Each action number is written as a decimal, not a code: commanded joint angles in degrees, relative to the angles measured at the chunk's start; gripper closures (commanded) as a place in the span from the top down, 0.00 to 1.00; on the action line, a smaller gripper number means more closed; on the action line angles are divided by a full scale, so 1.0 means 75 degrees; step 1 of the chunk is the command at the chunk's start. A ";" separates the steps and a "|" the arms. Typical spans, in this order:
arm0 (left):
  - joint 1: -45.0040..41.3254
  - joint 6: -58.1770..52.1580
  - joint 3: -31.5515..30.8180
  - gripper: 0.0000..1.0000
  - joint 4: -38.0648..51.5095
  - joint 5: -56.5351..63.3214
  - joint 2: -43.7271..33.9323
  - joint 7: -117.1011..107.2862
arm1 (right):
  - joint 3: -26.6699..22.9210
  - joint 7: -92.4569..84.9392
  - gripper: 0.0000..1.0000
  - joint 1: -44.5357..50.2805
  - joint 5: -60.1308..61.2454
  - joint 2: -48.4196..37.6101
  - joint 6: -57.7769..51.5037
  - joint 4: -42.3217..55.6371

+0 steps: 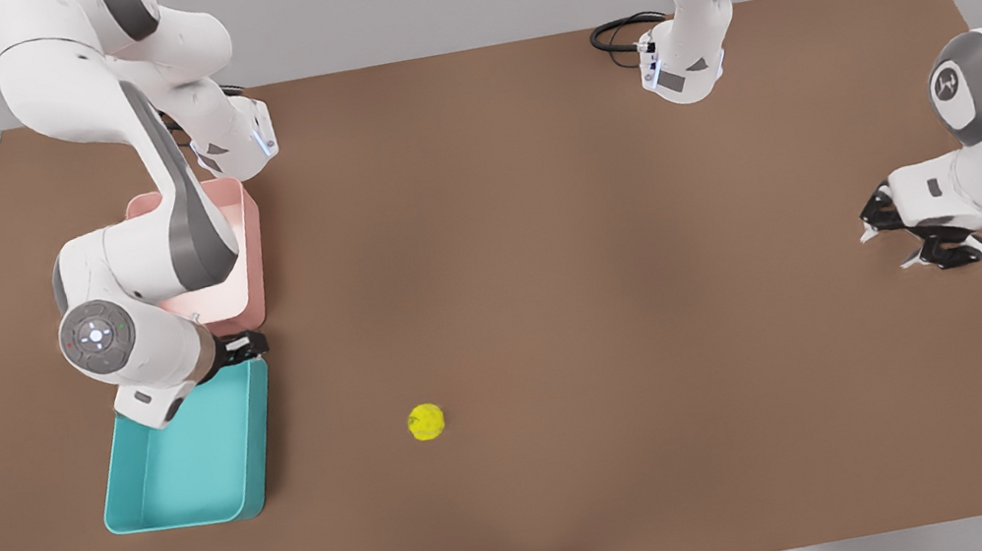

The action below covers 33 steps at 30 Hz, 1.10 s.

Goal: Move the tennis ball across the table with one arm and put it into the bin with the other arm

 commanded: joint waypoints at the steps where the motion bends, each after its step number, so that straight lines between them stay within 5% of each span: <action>1: -0.0029 -0.1619 -0.0128 1.00 0.0139 0.0268 -0.0110 -0.7889 | -0.0001 0.1021 1.00 0.0115 0.0040 0.0274 0.0857 0.0039; 11: 0.0123 -0.2076 -0.0492 1.00 0.0022 -0.0201 -0.0473 -0.7866 | -0.0001 0.0893 1.00 0.0350 0.0052 0.2243 0.2815 0.1082; 24: 0.0182 -0.1807 -0.0609 1.00 -0.0048 -0.0201 -0.0414 -0.7854 | -0.0083 -1.1470 1.00 -0.0365 0.0075 0.3778 0.3284 0.2067; 33: 0.0194 -0.1642 -0.0609 1.00 -0.0107 -0.0201 -0.0426 -0.7842 | -0.0047 -1.1307 1.00 -0.0482 0.0310 0.2900 0.3389 0.0427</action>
